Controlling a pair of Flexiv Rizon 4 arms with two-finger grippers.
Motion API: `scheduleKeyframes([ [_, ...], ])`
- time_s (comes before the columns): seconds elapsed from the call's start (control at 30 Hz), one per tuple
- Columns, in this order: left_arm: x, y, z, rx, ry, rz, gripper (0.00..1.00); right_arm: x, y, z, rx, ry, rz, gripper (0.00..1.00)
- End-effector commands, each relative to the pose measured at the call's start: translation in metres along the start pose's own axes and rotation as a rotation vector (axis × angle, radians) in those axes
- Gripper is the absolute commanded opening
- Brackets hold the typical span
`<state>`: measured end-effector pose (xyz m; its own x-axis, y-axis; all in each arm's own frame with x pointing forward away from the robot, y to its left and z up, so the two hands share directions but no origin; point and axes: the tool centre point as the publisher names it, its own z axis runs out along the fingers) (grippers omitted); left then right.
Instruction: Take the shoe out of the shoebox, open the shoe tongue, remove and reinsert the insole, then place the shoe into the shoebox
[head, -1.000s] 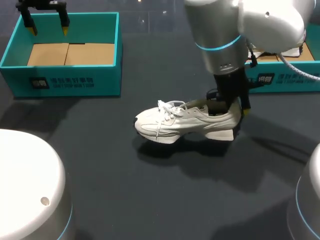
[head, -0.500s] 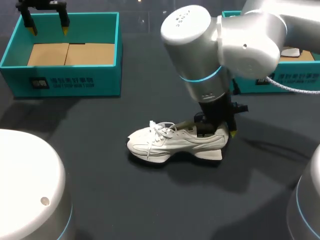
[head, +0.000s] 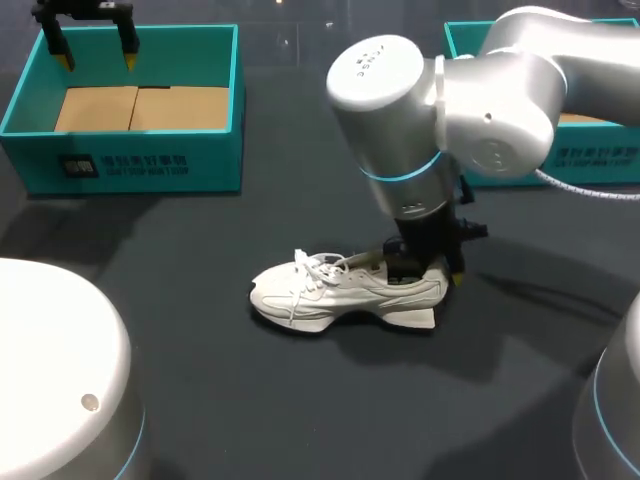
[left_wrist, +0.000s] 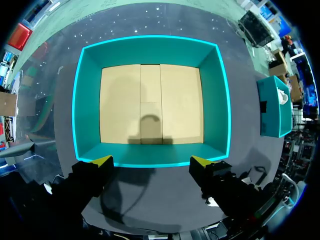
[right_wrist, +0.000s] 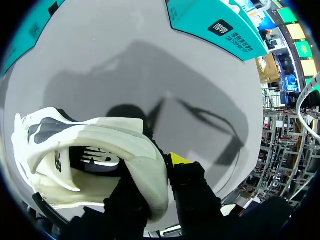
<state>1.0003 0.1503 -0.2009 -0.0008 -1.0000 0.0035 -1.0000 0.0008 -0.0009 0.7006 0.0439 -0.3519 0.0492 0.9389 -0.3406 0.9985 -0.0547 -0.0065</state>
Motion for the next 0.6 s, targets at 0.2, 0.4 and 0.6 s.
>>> scheduleKeyframes([
  [0.2, 0.0, 0.0, 0.0, 0.0, -0.001, 0.0, 1.0, 0.01, -0.003, 0.009, 0.007, 0.018, -0.033, 0.0],
  [0.4, 0.0, 0.0, 0.0, 0.0, -0.001, 0.0, 1.0, 0.018, -0.002, 0.014, 0.01, 0.02, -0.059, 0.0],
  [0.6, 0.0, 0.0, 0.0, 0.0, -0.001, 0.0, 1.0, 0.021, -0.002, 0.018, 0.025, 0.028, -0.062, 0.0],
])
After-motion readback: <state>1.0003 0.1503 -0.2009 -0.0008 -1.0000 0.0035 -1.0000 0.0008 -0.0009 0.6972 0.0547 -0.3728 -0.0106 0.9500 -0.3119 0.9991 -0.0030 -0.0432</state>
